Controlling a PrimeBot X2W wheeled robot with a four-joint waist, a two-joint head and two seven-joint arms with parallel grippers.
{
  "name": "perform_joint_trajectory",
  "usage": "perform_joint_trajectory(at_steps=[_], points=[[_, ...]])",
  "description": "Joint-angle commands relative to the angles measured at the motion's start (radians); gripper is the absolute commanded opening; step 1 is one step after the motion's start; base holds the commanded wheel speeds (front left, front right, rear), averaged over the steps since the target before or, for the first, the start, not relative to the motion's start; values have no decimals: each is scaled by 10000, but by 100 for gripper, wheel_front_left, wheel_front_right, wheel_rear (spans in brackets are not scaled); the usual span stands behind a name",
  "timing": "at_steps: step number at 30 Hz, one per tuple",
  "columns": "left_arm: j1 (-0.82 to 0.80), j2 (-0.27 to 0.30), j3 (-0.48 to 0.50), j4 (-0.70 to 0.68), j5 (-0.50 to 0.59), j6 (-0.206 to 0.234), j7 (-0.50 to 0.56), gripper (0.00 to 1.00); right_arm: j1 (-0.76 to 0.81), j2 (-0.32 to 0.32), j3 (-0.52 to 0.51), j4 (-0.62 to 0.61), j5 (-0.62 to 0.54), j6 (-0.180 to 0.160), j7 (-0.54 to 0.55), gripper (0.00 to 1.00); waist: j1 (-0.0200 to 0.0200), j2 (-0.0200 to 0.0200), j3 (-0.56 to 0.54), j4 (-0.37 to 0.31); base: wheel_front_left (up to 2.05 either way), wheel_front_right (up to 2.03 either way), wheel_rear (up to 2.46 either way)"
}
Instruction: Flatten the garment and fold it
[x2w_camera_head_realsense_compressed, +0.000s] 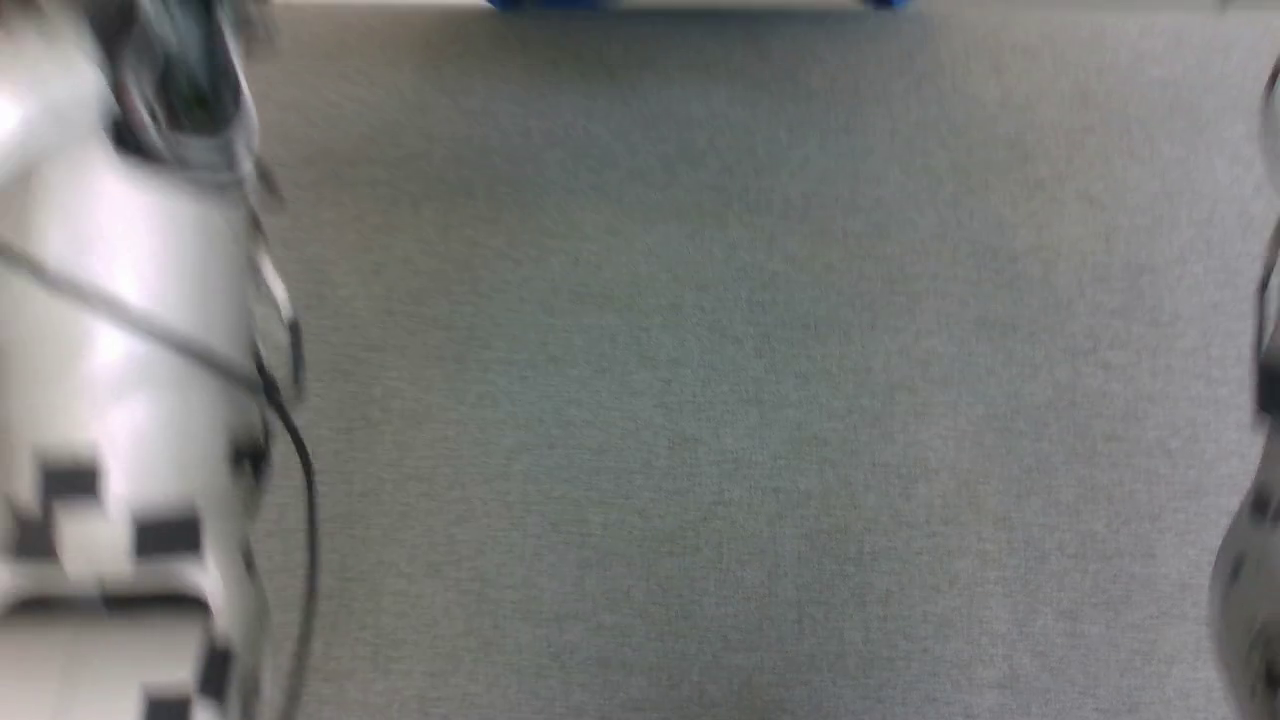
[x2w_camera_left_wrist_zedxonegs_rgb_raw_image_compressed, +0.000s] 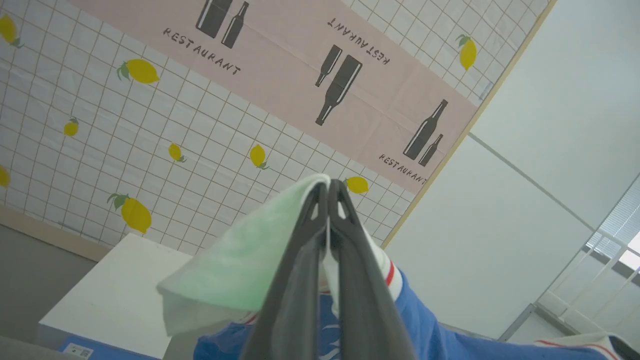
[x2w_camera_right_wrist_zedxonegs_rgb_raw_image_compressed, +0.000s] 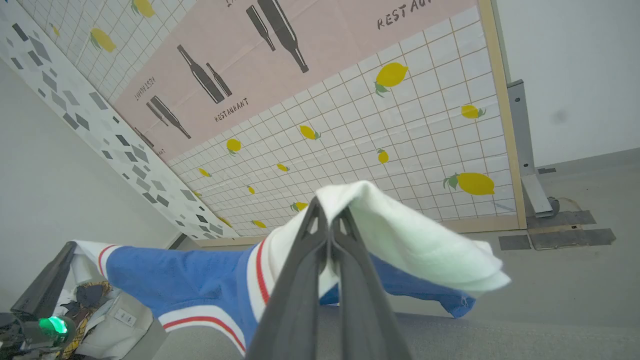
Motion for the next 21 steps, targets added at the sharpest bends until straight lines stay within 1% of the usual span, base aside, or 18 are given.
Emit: perform_joint_trajectory(at_steps=[1,3,5,9,10,15,19,21], points=[[828,58,56,-388,-157,-71,33,0,794,-27,-43,-363,209,-13,43,0,-1,0,-1060,463,0,0,0],[2105,-36,126,-1074,-406,-40,123,0,2084,-20,-238,-872,523,-13,170,0,-1,0,-1503,617,0,0,0],[3380,-46,287,-1955,-501,218,102,0,3324,20,-315,-1477,661,-13,384,0,-1,0,-1814,692,0,0,0],[5921,-97,485,-3581,-673,873,412,0,5659,227,-659,-2674,721,-13,582,0,-1,0,-2430,847,0,0,0],[6692,-149,557,-4061,-774,1102,550,0,6415,298,-785,-3074,649,-13,665,0,-1,0,-2610,898,0,0,0],[9171,-129,635,-5210,-977,1807,1240,0,8994,581,-1193,-4344,14,-13,1150,0,-1,0,-3205,1019,0,0,0],[10757,-87,699,-5720,-1249,2254,1865,0,10769,666,-1241,-5385,-1116,-13,1785,0,-1,0,-3522,966,0,0,0],[11461,160,598,-5964,-1101,2506,2267,0,11446,788,-1318,-5861,-1450,-13,2196,0,-1,0,-3578,932,0,0,0]])
